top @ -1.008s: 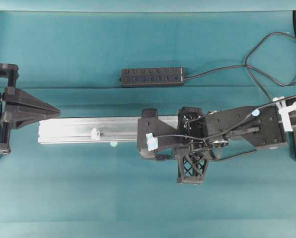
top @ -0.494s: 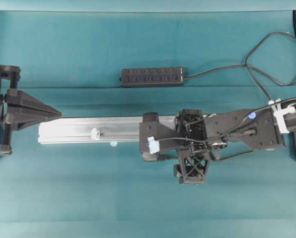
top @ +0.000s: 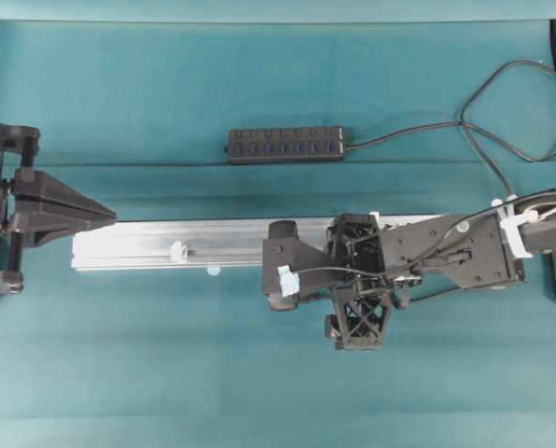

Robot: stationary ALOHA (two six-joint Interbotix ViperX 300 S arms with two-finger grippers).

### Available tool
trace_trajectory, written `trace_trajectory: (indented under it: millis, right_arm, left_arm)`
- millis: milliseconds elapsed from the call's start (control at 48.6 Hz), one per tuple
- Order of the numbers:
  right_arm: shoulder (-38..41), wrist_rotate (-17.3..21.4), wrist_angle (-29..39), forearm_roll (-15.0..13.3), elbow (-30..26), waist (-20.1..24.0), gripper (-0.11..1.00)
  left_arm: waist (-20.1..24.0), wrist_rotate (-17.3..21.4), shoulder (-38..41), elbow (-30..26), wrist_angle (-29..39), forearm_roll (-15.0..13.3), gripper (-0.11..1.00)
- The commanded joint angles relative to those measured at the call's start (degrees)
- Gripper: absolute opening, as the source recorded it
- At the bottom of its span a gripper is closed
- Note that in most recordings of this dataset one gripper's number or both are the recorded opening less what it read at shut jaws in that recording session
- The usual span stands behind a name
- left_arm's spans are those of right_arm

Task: Pass the USB cable through three rings with both arms.
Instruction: 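Grasp the USB cable just behind the plug with the right gripper, then lift the plug and carry it right toward the rightmost white ring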

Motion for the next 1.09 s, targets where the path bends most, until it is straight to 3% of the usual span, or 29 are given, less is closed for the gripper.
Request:
trace_trajectory:
  millis: [0, 82, 144, 370, 411, 597, 679, 1070]
  right_arm:
    - [-0.2, -0.3, -0.4, -0.1, -0.4, 0.2, 0.6]
    - [0.1, -0.3, -1.0, -0.1, -0.2, 0.2, 0.6]
    - [0.4, -0.3, -1.7, -0.1, 0.2, 0.2, 0.6]
    - [1.1, -0.4, -3.3, -0.1, 1.2, 0.2, 0.6]
    - [1.2, -0.4, -3.4, -0.1, 1.4, 0.1, 0.6]
    - [1.6, -0.4, -5.1, -0.2, 2.0, 0.1, 0.59]
    - [1.8, -0.4, -5.8, -0.3, 2.1, 0.0, 0.59]
    - [2.7, -0.4, -6.5, -1.8, 2.1, -0.7, 0.55]
  left_arm:
    - [0.1, -0.2, 0.8, -1.0, -0.2, 0.2, 0.02]
    - [0.4, -0.8, 1.5, -1.0, -0.2, 0.1, 0.04]
    - [0.4, -1.8, 1.9, -1.1, -0.2, 0.2, 0.14]
    - [-0.2, -1.7, 1.9, -1.0, 0.3, 0.2, 0.78]
    - [-0.2, -1.3, 1.9, -0.9, 0.8, 0.3, 0.74]
    - [-0.4, 0.3, 0.9, -0.9, 2.4, 0.3, 0.17]
    - [-0.5, 0.4, 0.4, -0.8, 2.5, 0.3, 0.03]
    - [-0.8, 0.3, 0.4, -0.8, 2.9, 0.3, 0.0]
